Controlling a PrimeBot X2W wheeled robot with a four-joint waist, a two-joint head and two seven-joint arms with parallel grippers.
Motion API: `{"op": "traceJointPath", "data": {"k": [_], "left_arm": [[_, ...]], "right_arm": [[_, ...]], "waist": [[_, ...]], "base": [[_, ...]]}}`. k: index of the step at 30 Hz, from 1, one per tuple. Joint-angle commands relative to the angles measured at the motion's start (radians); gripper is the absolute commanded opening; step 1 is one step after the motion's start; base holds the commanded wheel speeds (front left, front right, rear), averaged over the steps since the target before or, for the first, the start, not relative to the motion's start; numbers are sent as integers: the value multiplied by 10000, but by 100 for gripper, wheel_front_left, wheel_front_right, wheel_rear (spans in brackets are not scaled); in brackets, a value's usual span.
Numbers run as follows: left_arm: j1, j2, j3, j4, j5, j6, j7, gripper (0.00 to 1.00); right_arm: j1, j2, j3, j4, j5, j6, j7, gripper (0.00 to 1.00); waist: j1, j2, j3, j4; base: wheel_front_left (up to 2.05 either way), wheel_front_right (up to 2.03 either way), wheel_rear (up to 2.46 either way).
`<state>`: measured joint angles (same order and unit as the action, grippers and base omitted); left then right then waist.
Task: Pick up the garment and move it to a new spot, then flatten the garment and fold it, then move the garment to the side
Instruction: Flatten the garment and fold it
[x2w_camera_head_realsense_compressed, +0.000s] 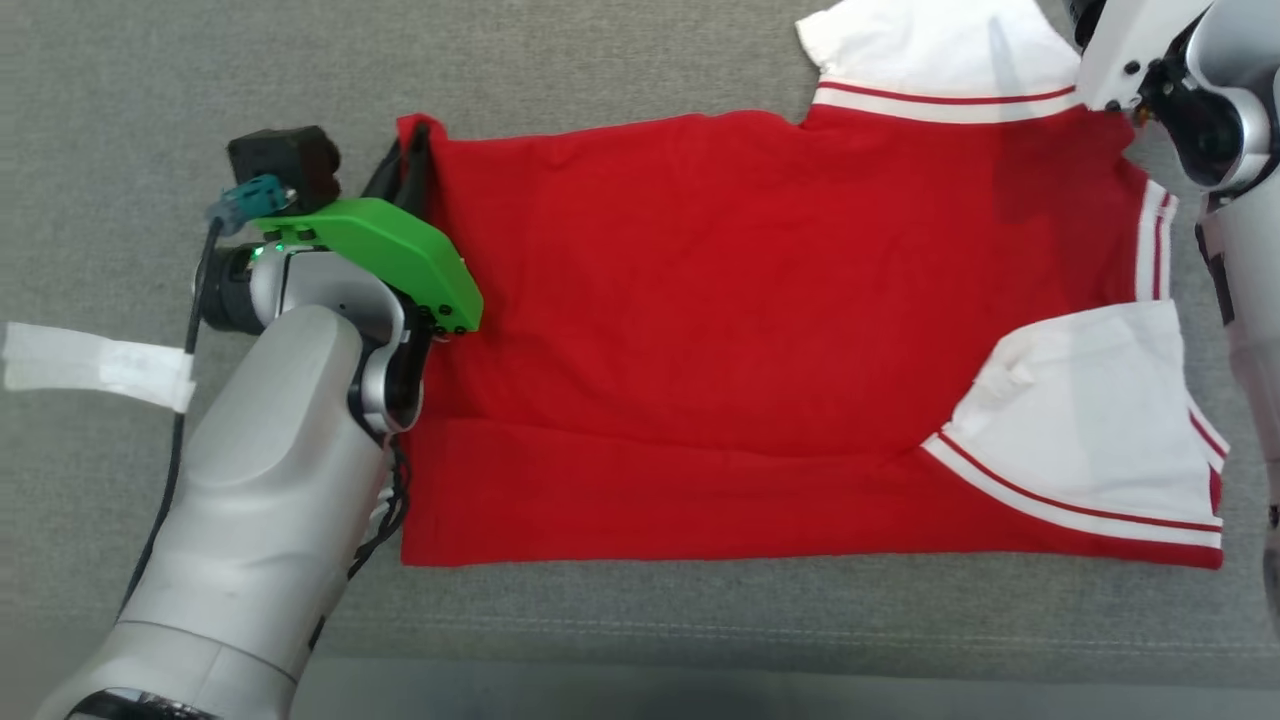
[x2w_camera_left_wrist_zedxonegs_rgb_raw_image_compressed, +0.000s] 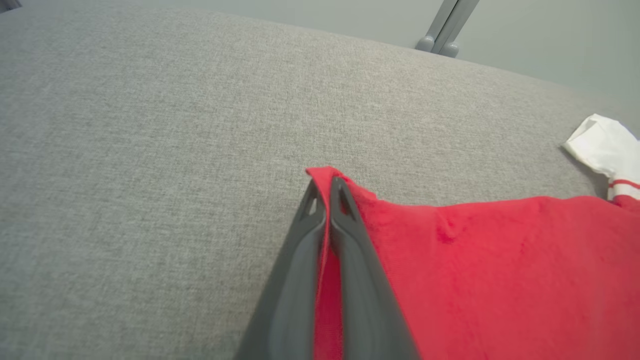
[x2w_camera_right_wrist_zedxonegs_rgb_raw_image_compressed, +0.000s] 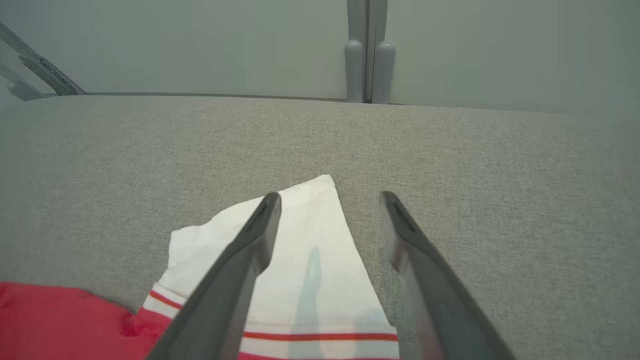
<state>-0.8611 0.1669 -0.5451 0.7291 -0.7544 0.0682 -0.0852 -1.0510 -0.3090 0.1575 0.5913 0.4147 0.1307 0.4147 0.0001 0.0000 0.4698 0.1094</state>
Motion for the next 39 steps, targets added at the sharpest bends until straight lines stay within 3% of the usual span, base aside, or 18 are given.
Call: {"op": "traceJointPath", "data": {"k": [1, 11, 30, 31, 32, 35, 36, 39], "left_arm": [[-247, -96, -21, -26, 54, -79, -80, 0], [-652, -827, -464, 234, 170, -234, -648, 0], [-1034, -1112, -903, 1015, -237, -511, -876, 0], [-1044, -1115, -917, 1036, -258, -518, -884, 0], [-1055, -1122, -927, 1055, -292, -528, -912, 0], [-1097, -1130, -933, 1130, -347, -581, -959, 0], [-1123, -1131, -932, 1163, -372, -591, -988, 0], [-1161, -1126, -911, 1238, -405, -685, -1019, 0]], "right_arm": [[-219, -72, -30, 227, -149, -1, 106, 100], [-1693, -30, -441, 2924, -1565, -1, 87, 100], [-2593, -81, -1090, 5349, -2977, -3, -966, 100], [-2591, -57, -1037, 5404, -3008, -3, -1009, 76], [-2599, -46, -996, 5454, -3024, -3, -1065, 44], [-2650, 2, -867, 5597, -3035, -3, -1241, 16], [-2659, 3, -834, 5626, -3047, -3, -1327, 0], [-2680, -17, -810, 5655, -3041, -7, -1565, 0]], "waist": [[-1, 0, 576, 807], [-1, 0, 886, 1649], [-1, 0, 854, 1875], [-1, 0, 856, 1880], [-1, 0, 858, 1881], [-1, 0, 852, 1854], [-1, 0, 844, 1834], [-1, 0, 812, 1776]], "base": [[0, 0, 0], [0, 0, 0], [0, 0, 0], [0, 0, 0], [0, 0, 0], [0, 0, 0], [0, 0, 0], [0, 0, 0]]}}
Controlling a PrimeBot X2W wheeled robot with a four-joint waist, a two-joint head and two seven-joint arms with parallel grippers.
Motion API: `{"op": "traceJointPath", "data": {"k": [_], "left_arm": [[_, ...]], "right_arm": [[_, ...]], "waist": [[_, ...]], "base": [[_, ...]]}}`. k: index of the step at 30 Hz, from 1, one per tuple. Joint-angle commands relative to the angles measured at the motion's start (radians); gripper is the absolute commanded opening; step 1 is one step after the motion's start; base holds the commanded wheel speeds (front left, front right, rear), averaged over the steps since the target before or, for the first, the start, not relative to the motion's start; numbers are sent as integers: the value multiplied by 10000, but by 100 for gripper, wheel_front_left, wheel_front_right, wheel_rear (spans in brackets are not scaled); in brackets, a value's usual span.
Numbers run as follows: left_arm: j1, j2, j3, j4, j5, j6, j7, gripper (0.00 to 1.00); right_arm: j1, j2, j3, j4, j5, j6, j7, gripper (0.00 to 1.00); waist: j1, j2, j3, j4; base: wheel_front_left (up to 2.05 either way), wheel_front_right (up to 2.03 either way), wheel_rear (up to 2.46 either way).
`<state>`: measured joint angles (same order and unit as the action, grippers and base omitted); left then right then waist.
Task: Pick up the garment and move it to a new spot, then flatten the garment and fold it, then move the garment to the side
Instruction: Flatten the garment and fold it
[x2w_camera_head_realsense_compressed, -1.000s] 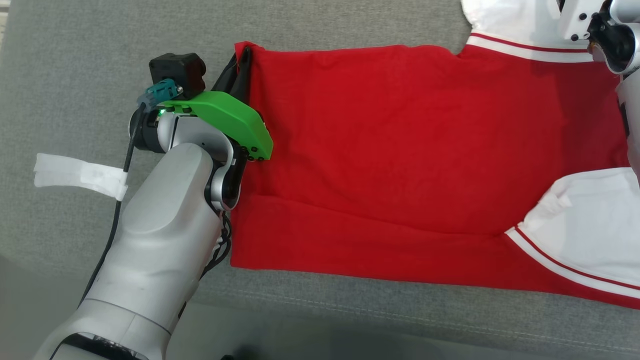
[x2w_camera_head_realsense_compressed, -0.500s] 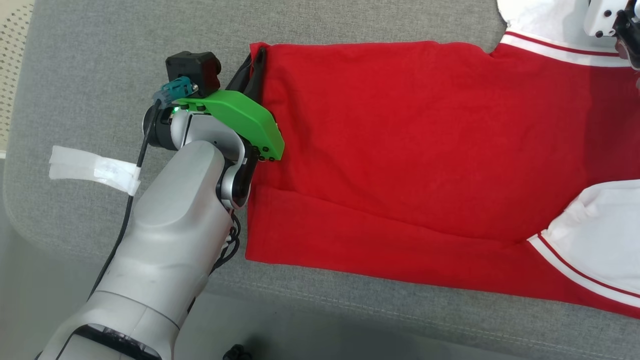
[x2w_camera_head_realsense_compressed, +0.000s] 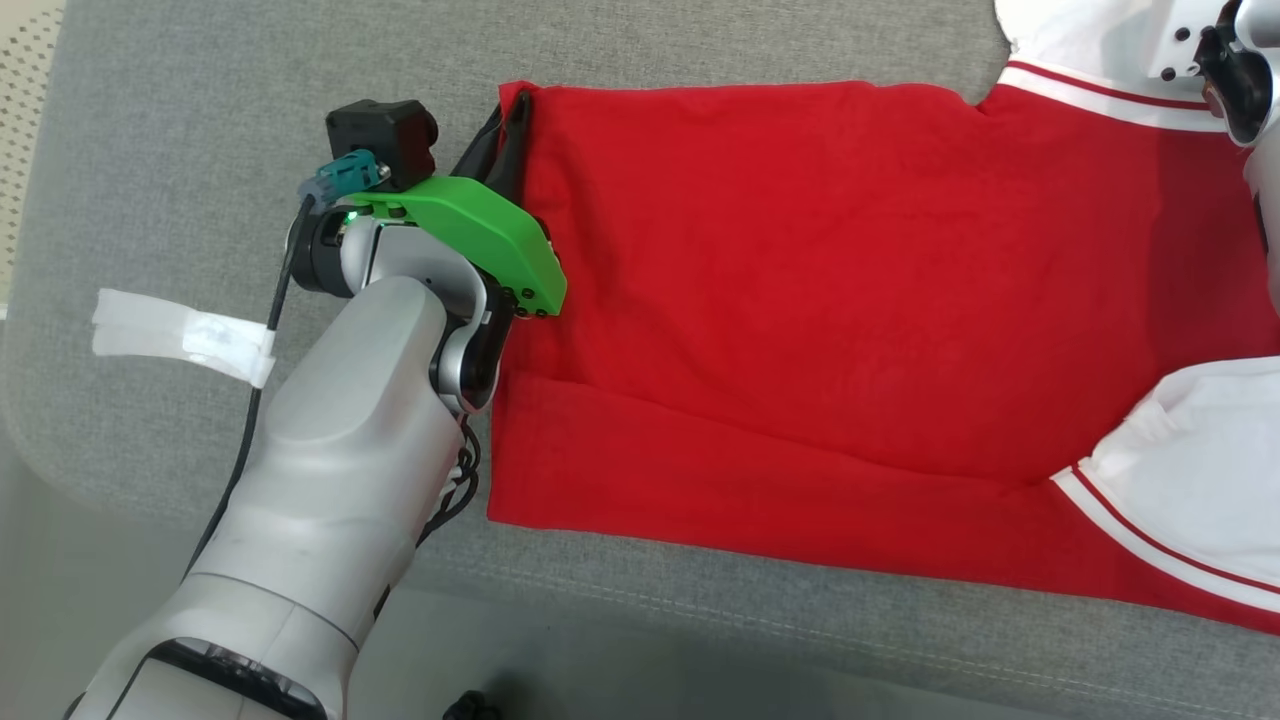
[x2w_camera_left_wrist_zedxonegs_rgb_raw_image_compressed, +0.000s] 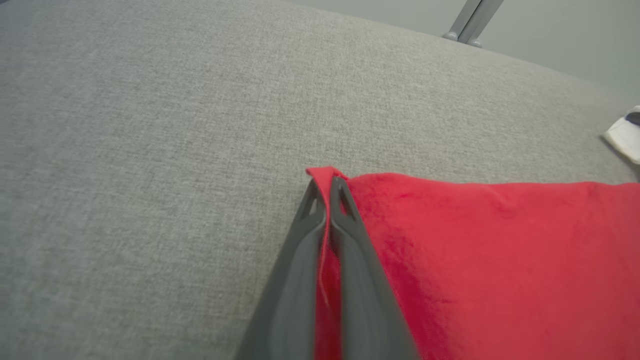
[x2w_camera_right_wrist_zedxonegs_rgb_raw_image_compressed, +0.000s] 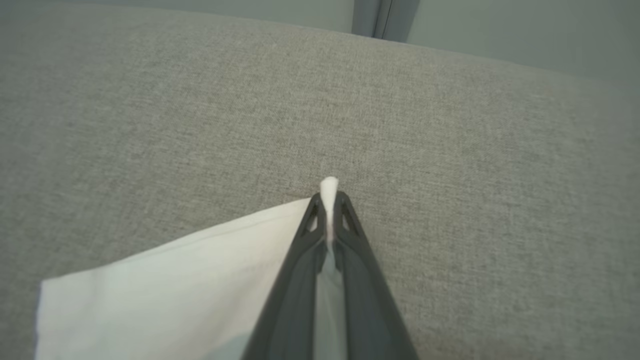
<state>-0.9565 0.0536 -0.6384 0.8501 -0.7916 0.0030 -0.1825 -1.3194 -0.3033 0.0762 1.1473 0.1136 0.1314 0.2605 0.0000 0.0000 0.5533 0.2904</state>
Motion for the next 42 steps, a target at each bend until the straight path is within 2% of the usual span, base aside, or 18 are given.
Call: {"op": "traceJointPath", "data": {"k": [1, 10, 17, 20, 27, 32, 42], "left_arm": [[-214, 25, 57, 78, -78, -72, -64, 0], [-108, 473, 235, 473, -269, -427, -230, 0], [409, 1108, 379, 302, -376, -651, -434, 0], [738, 1380, 424, -11, -379, -616, -497, 0], [1914, 2027, 587, -1260, -491, -342, -595, 0], [3019, 2421, 711, -2449, -644, -60, -635, 0], [5281, 3068, 1159, -5012, -792, 619, -755, 0]], "right_arm": [[-8, -71, 23, 98, -19, -17, -158, 0], [241, 227, 328, -21, 847, -15, -1159, 0], [1109, 147, 1317, -1141, 2575, -17, -1594, 0], [1658, -33, 1790, -1900, 3361, -15, -1694, 0], [3410, -668, 2462, -4002, 4987, -15, -1918, 0], [5060, -953, 2455, -5395, 5753, -15, -2159, 0], [7979, -934, 1769, -7843, 6177, -12, -2475, 0]], "waist": [[0, 0, -46, -74], [0, 0, -618, -689], [0, 0, -1415, -1320], [0, 0, -1686, -1535], [0, 0, -2359, -1957], [0, 0, -2751, -2218], [0, 0, -3002, -2534]], "base": [[0, 0, 0], [0, 0, 0], [0, 0, 0], [0, 0, 0], [0, 0, 0], [0, 0, 0], [0, 0, 0]]}}
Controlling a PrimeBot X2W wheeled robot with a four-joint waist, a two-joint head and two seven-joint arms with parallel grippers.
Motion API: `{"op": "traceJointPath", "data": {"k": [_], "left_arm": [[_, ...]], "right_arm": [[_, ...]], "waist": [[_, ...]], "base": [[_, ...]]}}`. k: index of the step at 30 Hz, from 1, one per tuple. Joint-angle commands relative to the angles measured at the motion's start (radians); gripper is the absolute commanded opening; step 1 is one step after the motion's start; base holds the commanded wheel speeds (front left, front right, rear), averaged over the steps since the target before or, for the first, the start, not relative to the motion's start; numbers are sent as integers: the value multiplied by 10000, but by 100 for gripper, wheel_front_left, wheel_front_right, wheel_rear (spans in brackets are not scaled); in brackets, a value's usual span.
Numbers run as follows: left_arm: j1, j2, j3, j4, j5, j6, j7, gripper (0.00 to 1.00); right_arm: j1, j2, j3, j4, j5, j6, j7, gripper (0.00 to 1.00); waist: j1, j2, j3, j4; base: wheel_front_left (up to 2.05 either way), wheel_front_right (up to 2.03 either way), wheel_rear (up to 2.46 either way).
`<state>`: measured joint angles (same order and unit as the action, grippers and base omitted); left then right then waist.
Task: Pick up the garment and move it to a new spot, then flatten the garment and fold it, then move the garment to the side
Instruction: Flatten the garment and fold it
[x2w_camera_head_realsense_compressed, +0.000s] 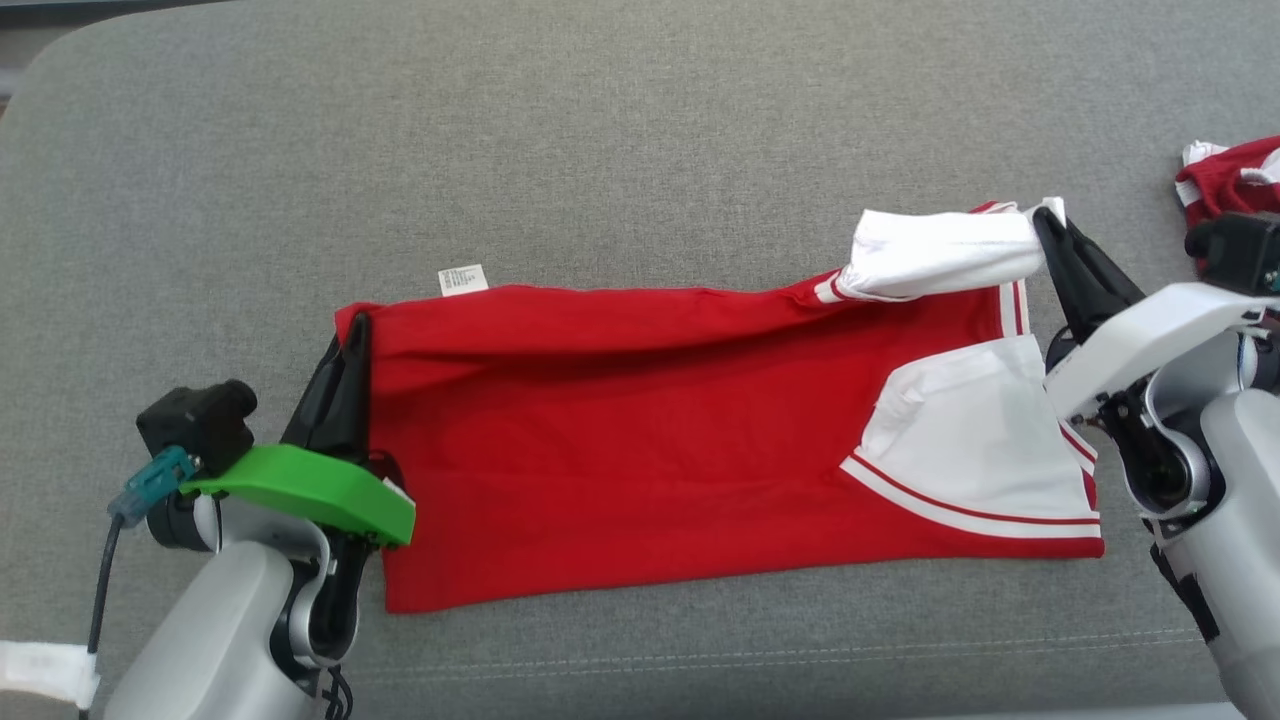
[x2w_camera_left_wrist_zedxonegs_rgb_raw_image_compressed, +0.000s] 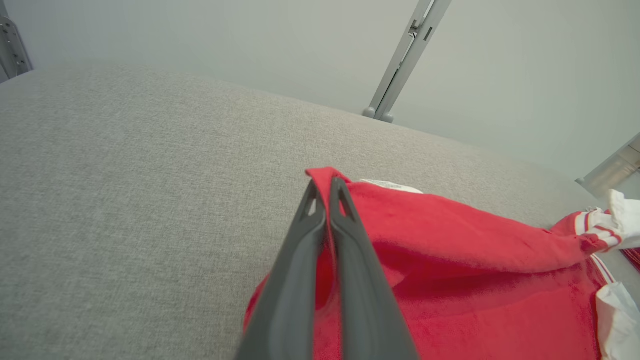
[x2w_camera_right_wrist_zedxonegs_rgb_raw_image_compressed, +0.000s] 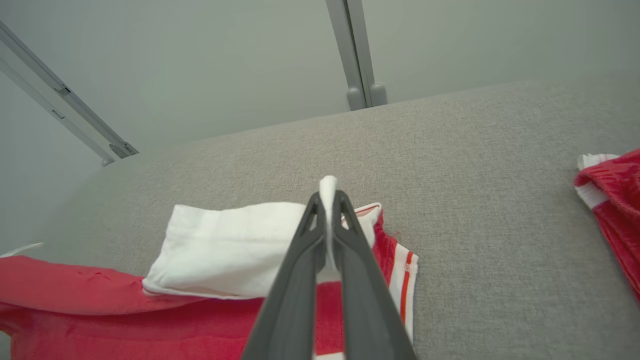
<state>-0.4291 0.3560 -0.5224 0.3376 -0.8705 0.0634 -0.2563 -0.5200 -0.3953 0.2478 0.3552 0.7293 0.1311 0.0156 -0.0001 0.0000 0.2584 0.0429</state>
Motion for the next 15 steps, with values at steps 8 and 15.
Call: {"op": "traceJointPath", "data": {"k": [8, 15], "left_arm": [[1869, 136, 343, -1549, 87, 339, -90, 0], [2946, -300, 831, -1691, 302, -35, -85, 48]], "right_arm": [[1960, 506, -945, -1519, -336, -7, 167, 0], [3122, 1016, -1462, -1760, -750, -7, 153, 7]], "waist": [[1, 0, -116, -133], [1, 0, -171, -126]], "base": [[0, 0, 0], [0, 0, 0]]}}
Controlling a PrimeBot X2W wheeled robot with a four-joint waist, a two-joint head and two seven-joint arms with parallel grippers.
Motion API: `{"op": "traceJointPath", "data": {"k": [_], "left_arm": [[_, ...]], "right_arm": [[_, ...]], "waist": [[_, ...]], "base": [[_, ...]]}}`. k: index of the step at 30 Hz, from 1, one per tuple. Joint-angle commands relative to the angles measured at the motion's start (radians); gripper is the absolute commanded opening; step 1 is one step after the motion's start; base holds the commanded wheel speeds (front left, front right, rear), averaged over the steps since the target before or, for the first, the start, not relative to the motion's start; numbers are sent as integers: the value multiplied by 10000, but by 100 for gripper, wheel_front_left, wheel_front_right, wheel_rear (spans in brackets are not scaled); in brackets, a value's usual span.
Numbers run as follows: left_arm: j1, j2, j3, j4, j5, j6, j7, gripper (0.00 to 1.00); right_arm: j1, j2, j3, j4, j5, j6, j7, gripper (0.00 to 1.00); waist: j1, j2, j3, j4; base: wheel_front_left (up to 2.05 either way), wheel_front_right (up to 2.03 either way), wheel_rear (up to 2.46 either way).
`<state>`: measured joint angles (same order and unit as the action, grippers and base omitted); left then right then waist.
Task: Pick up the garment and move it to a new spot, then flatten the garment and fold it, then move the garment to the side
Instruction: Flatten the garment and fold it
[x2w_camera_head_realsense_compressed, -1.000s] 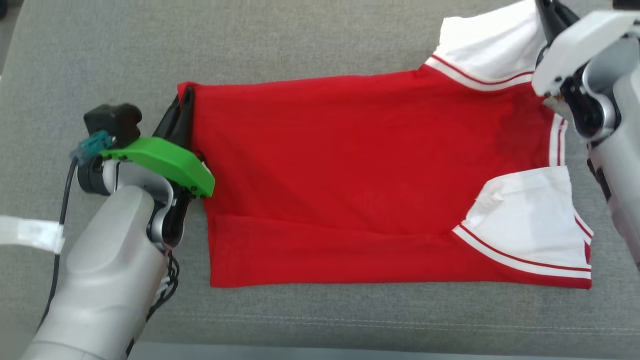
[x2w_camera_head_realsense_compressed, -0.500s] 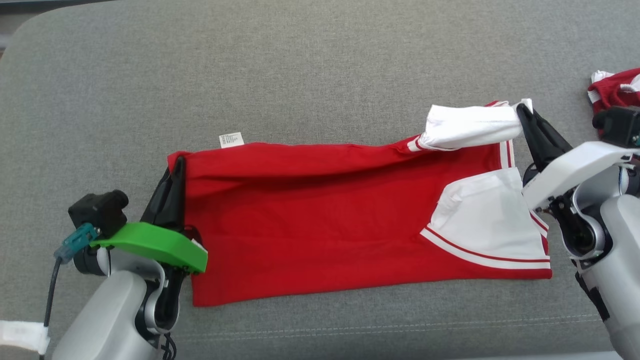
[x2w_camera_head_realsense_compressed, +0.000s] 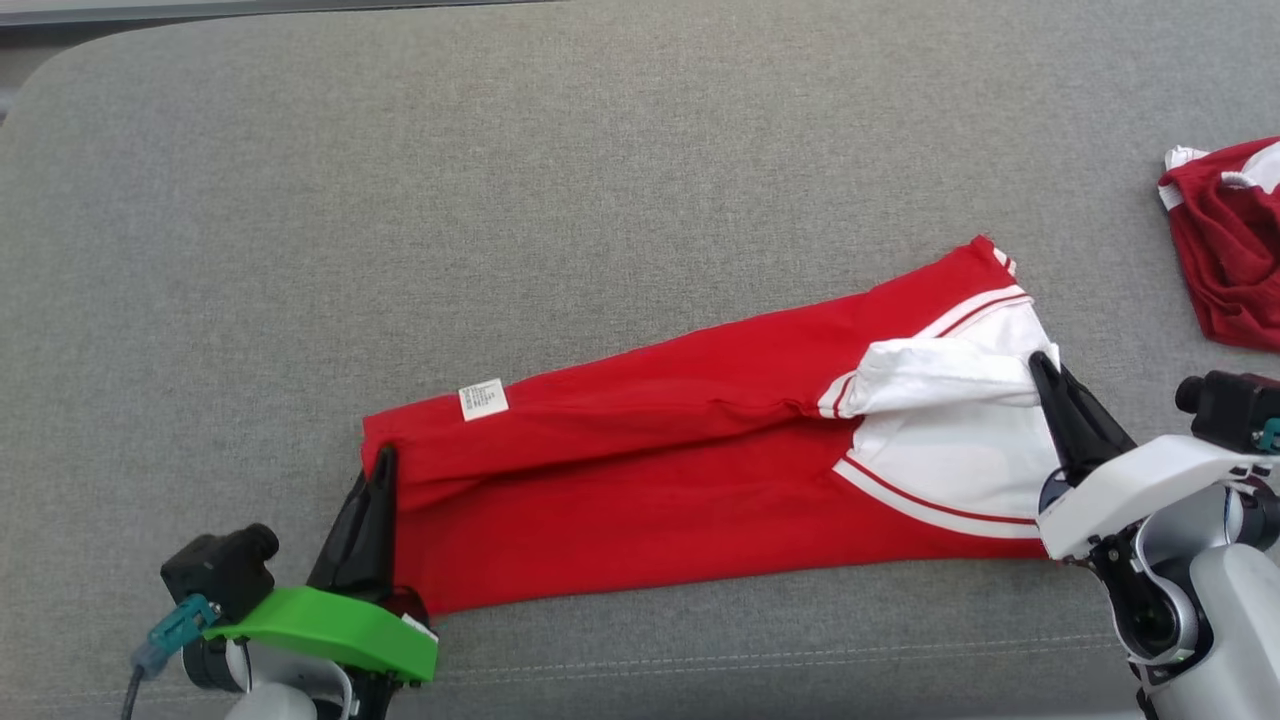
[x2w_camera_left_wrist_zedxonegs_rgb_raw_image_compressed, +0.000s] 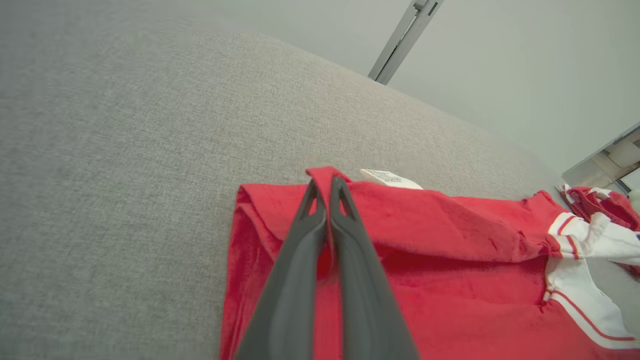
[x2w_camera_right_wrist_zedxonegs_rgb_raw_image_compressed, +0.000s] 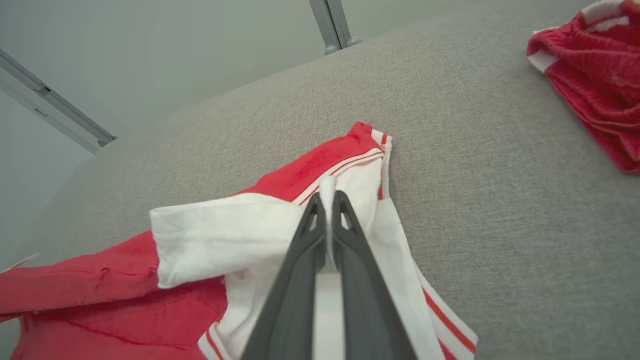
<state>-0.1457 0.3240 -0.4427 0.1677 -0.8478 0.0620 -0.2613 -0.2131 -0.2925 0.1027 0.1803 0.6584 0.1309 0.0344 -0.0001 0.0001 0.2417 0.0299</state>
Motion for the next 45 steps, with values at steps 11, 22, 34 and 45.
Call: {"op": "traceJointPath", "data": {"k": [11, 22, 34, 45], "left_arm": [[1812, 359, -177, 244, -150, -579, 299, 100], [2091, 230, 268, -351, 133, 70, 73, 100], [1374, 225, 59, -919, 627, 410, 213, 100], [1115, 259, -92, -1402, 879, 793, 437, 100]], "right_arm": [[1656, -353, -95, 131, -203, -5, 79, 100], [2536, -447, -994, -365, -152, -3, 519, 100], [1485, -214, -1273, -201, -797, -3, 1457, 100], [-406, -498, -1192, 2495, -1046, -3, 2425, 100]], "waist": [[1, -1, -457, 75], [1, -1, -1101, 290], [1, -1, -1334, 598], [1, -1, -1229, 1481]], "base": [[0, 0, 0], [0, 0, 0], [0, 0, 0], [0, 0, 0]]}}
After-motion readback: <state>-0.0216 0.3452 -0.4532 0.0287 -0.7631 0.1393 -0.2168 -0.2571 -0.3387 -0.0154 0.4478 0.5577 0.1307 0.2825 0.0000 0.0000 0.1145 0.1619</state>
